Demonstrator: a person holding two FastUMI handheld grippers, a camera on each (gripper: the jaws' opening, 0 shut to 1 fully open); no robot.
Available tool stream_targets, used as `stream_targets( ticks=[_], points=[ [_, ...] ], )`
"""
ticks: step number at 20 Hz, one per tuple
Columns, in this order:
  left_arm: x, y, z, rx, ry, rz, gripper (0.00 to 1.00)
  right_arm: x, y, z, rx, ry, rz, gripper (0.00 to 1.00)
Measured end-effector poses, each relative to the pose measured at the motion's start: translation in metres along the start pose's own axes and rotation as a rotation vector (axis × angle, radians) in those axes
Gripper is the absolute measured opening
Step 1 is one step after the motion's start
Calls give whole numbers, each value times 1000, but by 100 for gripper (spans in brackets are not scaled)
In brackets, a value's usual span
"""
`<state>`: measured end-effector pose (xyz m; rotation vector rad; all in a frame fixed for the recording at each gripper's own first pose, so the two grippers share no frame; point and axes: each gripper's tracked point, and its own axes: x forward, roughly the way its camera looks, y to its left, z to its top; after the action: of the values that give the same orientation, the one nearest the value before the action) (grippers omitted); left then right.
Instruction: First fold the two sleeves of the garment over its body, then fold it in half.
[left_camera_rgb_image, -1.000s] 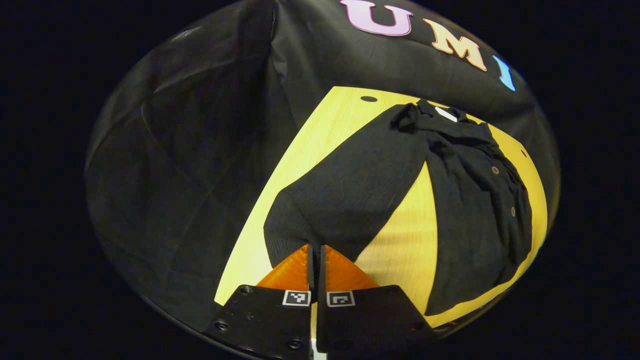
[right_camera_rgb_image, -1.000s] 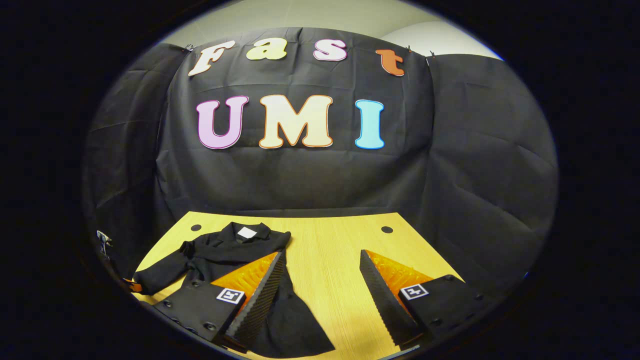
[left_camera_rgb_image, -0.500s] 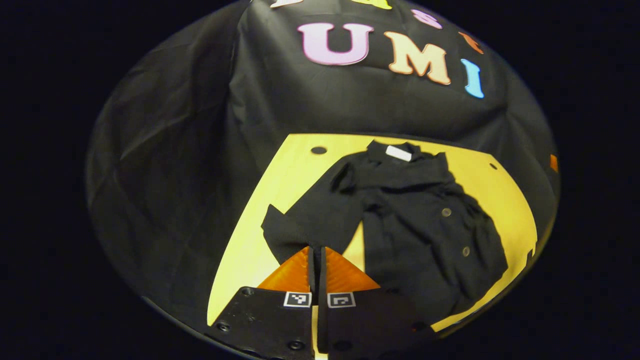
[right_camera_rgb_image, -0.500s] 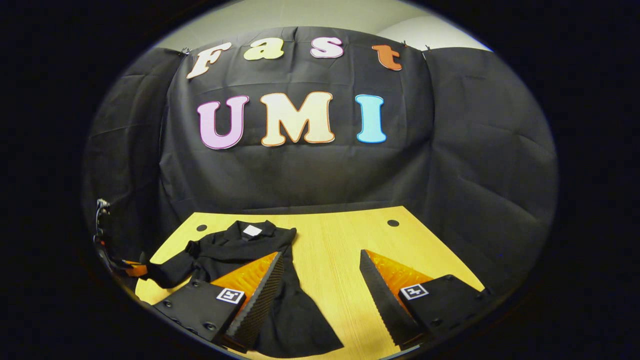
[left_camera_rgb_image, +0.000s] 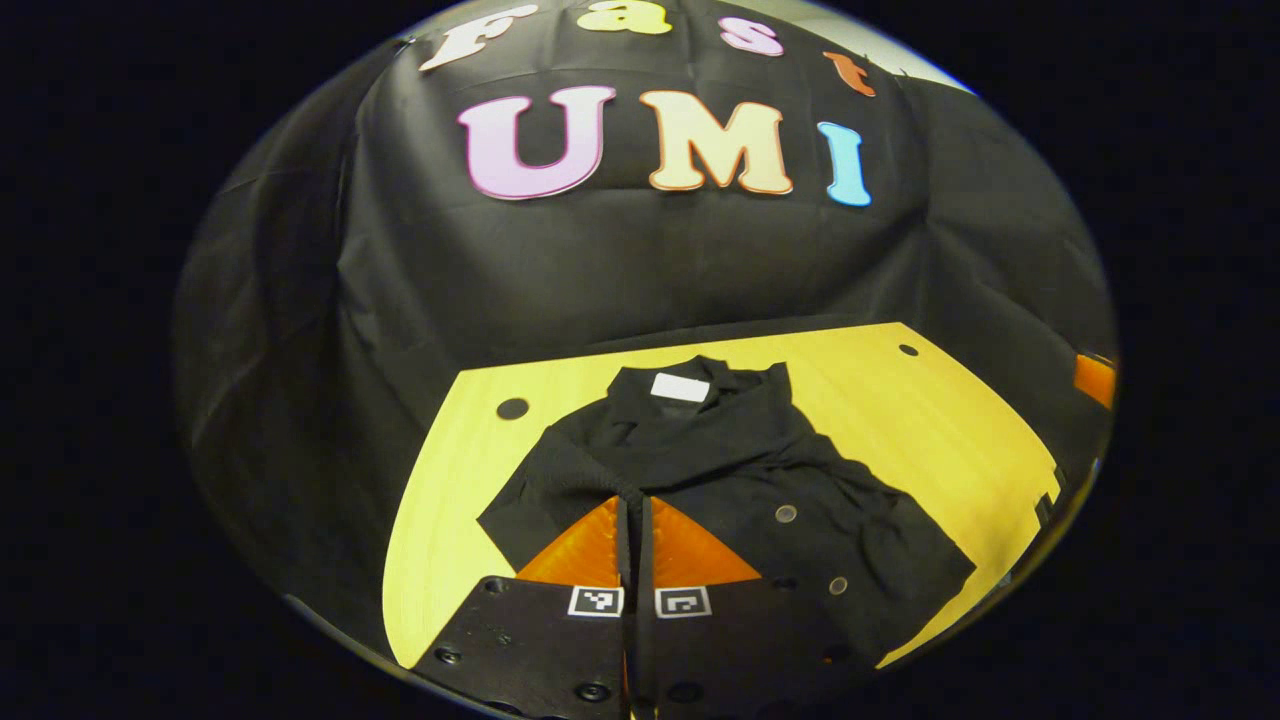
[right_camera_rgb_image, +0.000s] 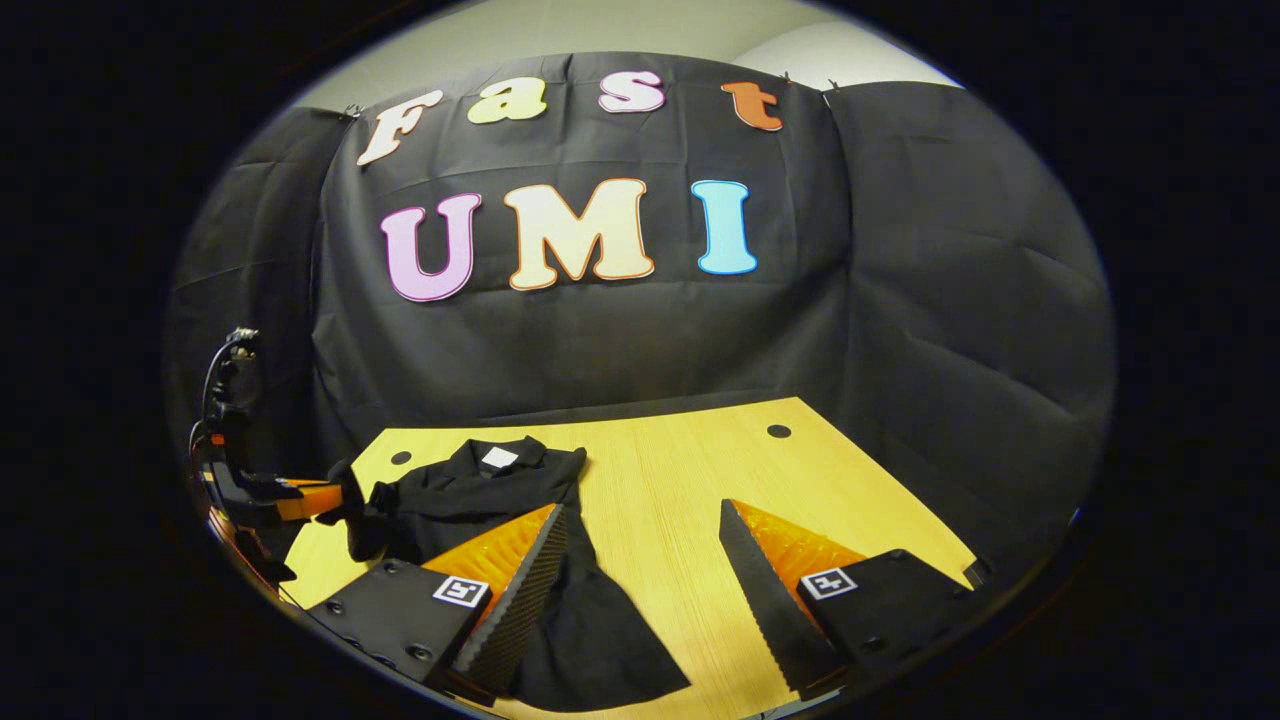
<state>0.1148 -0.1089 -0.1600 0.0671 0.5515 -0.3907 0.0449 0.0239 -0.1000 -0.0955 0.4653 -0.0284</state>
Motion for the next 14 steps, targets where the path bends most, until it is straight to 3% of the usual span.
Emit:
stream_targets(
  ticks=[10,11,12,13,14],
  points=[
    [76,-91,69,106,-85,-152,0,-3,-29,-15,67,30,-53,97],
    [82,-99,72,113,-87,-163,0,-2,-31,-16,71,33,-55,94],
    [90,-108,74,116,-85,-176,0,-3,-33,-19,74,37,-57,97],
    [97,-116,75,118,-83,-186,0,-2,-34,-21,77,43,-59,94],
    [105,-124,74,121,-76,-193,0,-1,-36,-25,80,48,-61,98]
  ],
)
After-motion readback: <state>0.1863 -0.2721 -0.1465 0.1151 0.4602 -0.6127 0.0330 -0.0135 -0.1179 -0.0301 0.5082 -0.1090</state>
